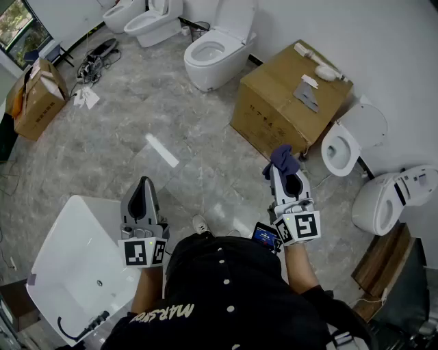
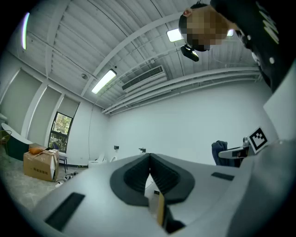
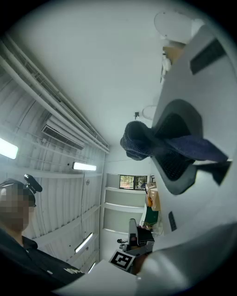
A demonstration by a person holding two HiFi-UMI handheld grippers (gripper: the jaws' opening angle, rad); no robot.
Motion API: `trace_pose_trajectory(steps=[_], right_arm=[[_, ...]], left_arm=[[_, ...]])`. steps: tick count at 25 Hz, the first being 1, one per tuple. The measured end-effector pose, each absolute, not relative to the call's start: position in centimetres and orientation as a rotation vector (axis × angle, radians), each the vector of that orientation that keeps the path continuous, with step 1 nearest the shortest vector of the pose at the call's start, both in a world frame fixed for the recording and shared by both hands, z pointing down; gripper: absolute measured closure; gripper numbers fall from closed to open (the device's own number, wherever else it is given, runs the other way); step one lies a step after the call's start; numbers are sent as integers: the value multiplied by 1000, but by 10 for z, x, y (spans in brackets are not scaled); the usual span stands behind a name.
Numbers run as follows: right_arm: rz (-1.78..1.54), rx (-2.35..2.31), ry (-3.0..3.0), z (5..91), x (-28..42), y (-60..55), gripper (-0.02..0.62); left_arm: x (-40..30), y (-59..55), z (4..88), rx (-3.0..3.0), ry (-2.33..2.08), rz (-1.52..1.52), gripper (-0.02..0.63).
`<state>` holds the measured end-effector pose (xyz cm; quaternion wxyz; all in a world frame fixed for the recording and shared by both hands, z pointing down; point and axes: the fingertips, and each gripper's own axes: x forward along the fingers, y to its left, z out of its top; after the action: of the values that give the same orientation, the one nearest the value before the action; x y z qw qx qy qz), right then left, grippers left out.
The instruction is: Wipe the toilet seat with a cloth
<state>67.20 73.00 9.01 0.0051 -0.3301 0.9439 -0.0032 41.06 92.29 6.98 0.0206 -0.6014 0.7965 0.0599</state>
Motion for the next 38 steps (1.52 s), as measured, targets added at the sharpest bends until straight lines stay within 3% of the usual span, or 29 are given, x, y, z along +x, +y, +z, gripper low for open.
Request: trace_pose_trajectory(steps=[14,24,38], right_arm=[[26,-1070,2913,82,651,721,509],[96,-1421,2720,69,685,690,509],[80,-1314,2806,86,614,629,509]], left_arm=[[380,916,71,-1873,2465,213,595],[324,923,74,-1880,2456,212,595],[275,875,83,-1837,2501,195,595]])
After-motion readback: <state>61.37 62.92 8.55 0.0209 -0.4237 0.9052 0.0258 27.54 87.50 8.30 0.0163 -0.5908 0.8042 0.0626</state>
